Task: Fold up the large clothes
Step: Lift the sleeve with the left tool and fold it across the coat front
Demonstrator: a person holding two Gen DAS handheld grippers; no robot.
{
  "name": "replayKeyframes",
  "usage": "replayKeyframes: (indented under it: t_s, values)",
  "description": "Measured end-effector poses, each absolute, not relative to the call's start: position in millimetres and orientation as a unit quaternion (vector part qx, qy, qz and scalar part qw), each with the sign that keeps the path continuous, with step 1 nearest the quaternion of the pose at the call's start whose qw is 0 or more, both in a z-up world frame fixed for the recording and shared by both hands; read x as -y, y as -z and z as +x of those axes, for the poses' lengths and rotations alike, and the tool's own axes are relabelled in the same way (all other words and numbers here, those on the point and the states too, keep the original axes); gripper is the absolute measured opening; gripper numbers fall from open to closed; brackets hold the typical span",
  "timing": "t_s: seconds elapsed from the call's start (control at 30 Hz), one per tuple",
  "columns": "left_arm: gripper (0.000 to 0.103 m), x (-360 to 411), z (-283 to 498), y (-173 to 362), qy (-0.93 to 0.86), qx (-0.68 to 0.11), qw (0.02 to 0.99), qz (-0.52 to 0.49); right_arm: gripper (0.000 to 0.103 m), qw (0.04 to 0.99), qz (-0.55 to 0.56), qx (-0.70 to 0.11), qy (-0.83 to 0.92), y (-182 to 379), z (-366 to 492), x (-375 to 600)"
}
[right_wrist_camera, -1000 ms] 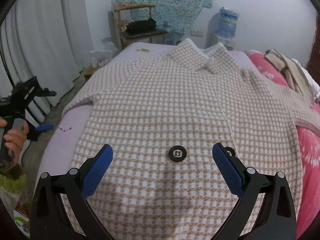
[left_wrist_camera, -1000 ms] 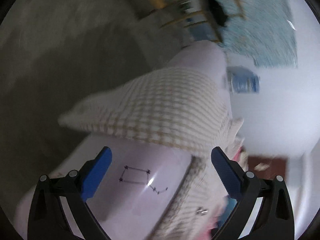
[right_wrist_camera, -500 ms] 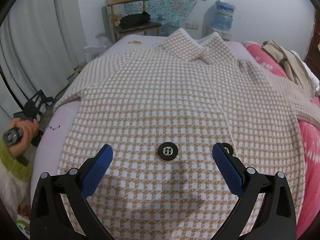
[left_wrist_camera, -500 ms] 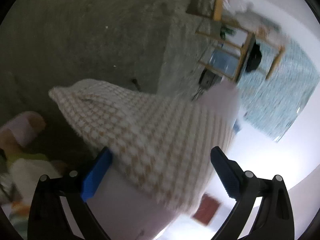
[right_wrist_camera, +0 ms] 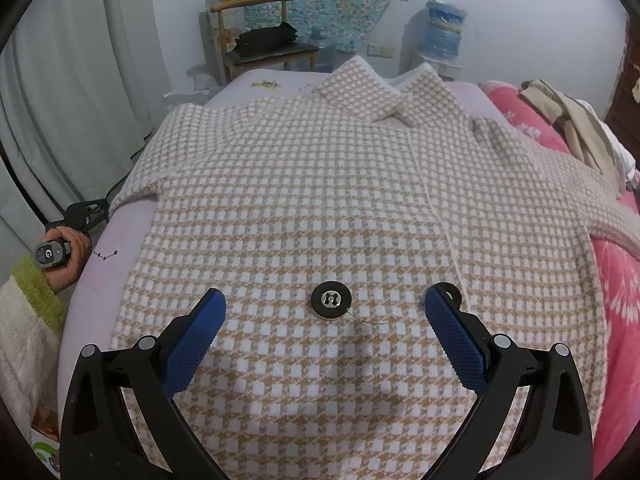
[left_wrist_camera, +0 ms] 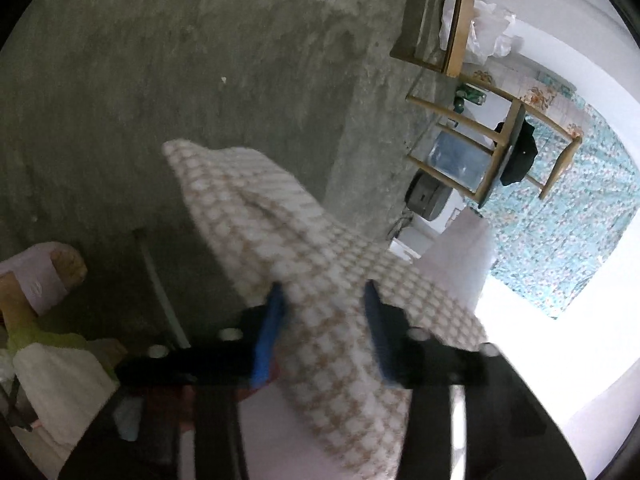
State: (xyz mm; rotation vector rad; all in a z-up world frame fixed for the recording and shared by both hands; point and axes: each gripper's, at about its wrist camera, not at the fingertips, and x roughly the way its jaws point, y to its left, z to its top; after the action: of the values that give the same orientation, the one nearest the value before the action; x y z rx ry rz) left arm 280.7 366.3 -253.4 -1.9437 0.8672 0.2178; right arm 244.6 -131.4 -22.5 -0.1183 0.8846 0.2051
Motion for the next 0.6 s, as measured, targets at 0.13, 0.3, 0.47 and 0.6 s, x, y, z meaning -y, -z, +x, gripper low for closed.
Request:
replayKeyframes:
  t_s: [0.13,0.3,0.47,0.6]
  values:
    - [0.013,-370,272,252,-0.096,-0.337,0.486,-0.800,0.095,0.898,-0.063,-0.425,-0.097,21,243,130]
    - [0.008,-378,267,246,-0.094,-0.313,0.501,-0.801,0.095,0.897,-0.066,-0.426,-0.095,21,244,130]
    - [0.008,-376,261,252,-0.093,-0.341,0.482,-0.802,0.095,0.897,-0.068,-0.427,-0.094,21,244,129]
    - [0.031,-373,251,259,-0.081,-0.364,0.452,-0.811,0.095,0.896,-0.073,-0.427,-0.097,22,244,126]
